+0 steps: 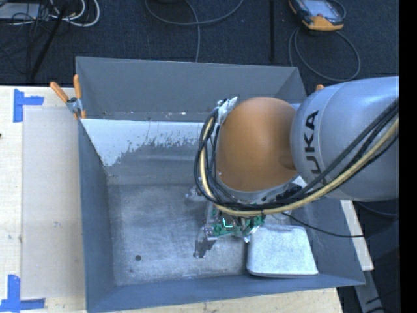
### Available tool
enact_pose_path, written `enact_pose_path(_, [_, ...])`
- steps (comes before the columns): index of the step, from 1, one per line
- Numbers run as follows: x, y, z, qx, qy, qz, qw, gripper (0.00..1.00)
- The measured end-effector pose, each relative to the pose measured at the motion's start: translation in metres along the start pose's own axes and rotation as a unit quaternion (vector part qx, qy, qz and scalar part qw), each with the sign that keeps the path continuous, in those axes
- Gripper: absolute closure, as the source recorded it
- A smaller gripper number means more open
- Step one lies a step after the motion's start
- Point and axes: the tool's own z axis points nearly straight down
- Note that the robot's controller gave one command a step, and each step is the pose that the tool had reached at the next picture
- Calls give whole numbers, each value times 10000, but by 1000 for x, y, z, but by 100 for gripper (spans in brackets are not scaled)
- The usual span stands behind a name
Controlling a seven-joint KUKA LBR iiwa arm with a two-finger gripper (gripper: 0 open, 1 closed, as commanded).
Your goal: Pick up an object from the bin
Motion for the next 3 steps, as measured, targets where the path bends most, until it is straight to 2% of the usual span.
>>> enact_pose_path(1, [4, -147, 128, -60, -158, -538, 9984, 0])
enact_pose_path(2, [0, -162, 103, -7, -51, -785, 9969, 0])
enact_pose_path(3, [-23, -176, 97, -2, -52, -1119, 9937, 0])
